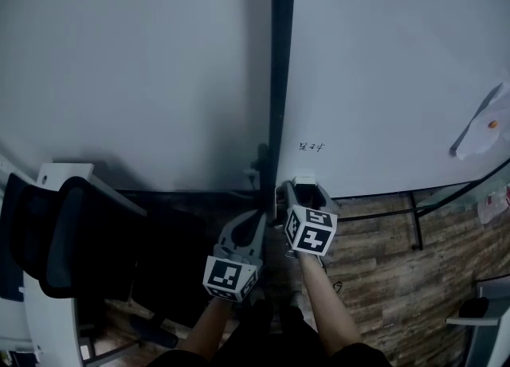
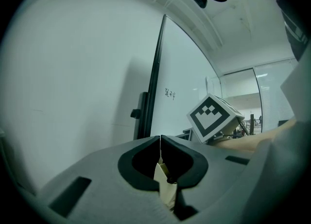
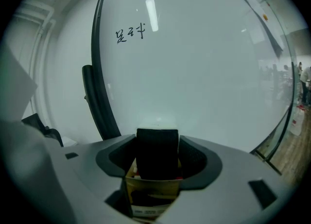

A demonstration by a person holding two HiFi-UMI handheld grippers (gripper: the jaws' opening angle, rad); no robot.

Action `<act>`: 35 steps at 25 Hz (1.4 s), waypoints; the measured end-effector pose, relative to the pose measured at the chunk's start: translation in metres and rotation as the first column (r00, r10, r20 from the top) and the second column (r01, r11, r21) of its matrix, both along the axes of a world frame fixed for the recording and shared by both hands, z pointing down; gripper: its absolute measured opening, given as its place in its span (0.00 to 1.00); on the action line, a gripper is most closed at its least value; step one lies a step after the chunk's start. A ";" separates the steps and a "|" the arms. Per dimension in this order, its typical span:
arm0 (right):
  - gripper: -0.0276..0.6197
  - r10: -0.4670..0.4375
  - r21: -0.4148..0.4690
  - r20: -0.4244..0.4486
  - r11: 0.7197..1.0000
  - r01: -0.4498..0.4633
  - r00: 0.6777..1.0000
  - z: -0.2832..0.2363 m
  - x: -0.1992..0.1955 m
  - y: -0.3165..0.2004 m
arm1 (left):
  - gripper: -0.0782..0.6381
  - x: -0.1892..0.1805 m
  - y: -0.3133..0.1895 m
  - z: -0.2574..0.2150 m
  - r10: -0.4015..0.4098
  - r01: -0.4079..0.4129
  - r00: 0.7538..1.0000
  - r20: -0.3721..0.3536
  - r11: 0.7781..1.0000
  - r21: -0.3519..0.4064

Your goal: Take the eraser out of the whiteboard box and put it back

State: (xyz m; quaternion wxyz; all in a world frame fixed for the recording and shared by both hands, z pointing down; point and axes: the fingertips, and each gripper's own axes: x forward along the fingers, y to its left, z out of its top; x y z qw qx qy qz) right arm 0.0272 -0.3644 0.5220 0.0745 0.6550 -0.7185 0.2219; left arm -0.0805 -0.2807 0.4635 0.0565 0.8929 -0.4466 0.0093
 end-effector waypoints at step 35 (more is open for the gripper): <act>0.43 -0.120 0.388 0.093 0.918 0.075 0.988 -0.136 0.025 0.085 | 0.12 0.028 0.028 -0.034 0.027 -0.026 0.999 -0.024 0.998 0.051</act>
